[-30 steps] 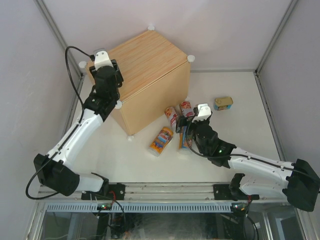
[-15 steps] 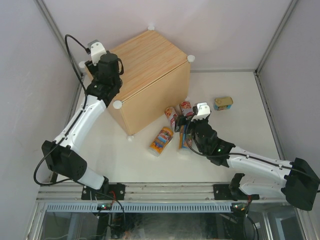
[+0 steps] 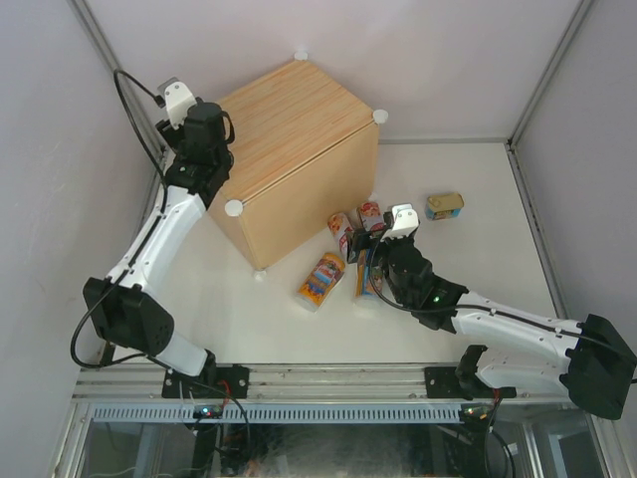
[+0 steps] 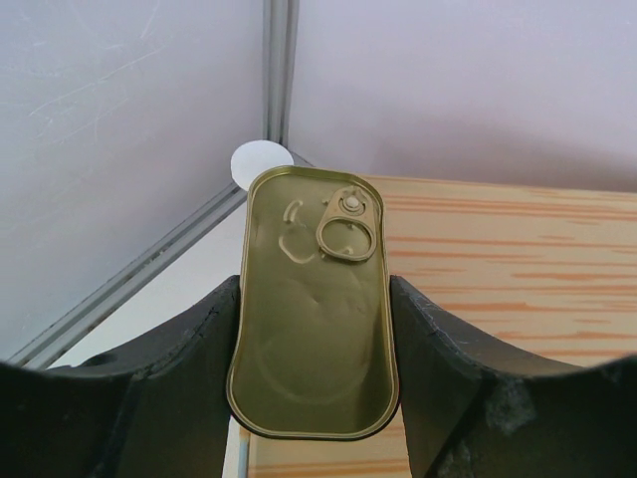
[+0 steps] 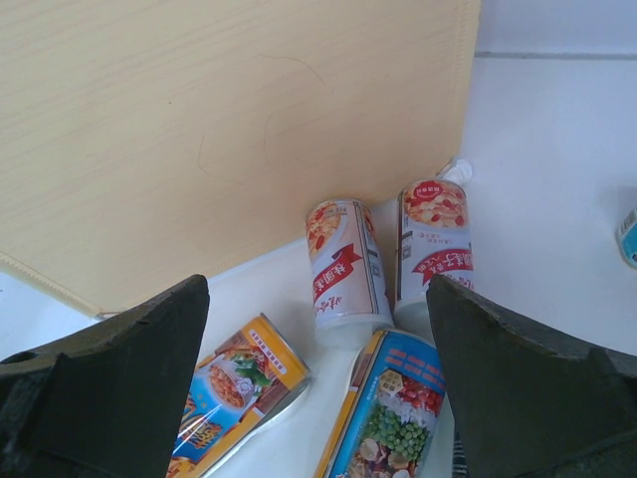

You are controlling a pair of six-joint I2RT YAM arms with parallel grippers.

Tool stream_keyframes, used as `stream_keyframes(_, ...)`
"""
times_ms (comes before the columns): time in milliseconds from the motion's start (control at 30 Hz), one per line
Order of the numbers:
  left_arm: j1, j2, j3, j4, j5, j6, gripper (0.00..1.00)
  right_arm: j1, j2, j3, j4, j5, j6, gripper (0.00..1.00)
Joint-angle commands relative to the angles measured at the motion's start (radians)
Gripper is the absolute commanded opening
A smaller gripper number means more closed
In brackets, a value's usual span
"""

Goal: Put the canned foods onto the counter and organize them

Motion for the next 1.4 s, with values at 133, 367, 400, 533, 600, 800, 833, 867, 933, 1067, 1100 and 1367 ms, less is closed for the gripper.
stream_keyframes(133, 0.034, 0.063, 0.085, 0.037, -0.002, 0.016, 0.04, -0.010, 0.013, 0.042, 0.045, -0.016, 0.001, 0.90)
stream_keyframes(367, 0.049, 0.091, 0.122, 0.050, 0.024, 0.026, 0.03, -0.010, 0.026, 0.050, 0.046, -0.019, 0.001, 0.91)
stream_keyframes(400, 0.049, 0.096, 0.128, 0.049, 0.027, 0.027, 0.03, -0.009, 0.029, 0.053, 0.044, -0.018, 0.000, 0.90)
stream_keyframes(533, 0.051, 0.114, 0.153, 0.048, 0.039, 0.028, 0.03, -0.011, 0.035, 0.054, 0.046, -0.017, 0.001, 0.90)
stream_keyframes(600, 0.051, 0.125, 0.169, 0.047, 0.045, 0.028, 0.03, -0.013, 0.039, 0.054, 0.049, -0.017, 0.001, 0.91)
stream_keyframes(800, 0.050, 0.161, 0.218, 0.049, 0.083, 0.022, 0.02, -0.023, 0.053, 0.055, 0.055, -0.023, 0.008, 0.91)
stream_keyframes(833, 0.050, 0.167, 0.227, 0.048, 0.088, 0.018, 0.02, -0.025, 0.055, 0.054, 0.056, -0.024, 0.010, 0.91)
stream_keyframes(867, 0.050, 0.174, 0.235, 0.047, 0.094, 0.015, 0.02, -0.028, 0.058, 0.055, 0.056, -0.026, 0.012, 0.91)
stream_keyframes(933, 0.047, 0.185, 0.245, 0.046, 0.104, 0.007, 0.01, -0.033, 0.062, 0.055, 0.056, -0.030, 0.017, 0.91)
stream_keyframes(1067, 0.041, 0.207, 0.262, 0.044, 0.107, -0.007, 0.01, -0.043, 0.069, 0.054, 0.051, -0.034, 0.027, 0.91)
stream_keyframes(1100, 0.040, 0.214, 0.265, 0.042, 0.108, -0.012, 0.01, -0.043, 0.071, 0.055, 0.050, -0.036, 0.029, 0.91)
stream_keyframes(1367, 0.010, 0.267, 0.337, 0.020, 0.109, -0.048, 0.01, -0.053, 0.074, 0.055, 0.042, -0.037, 0.038, 0.91)
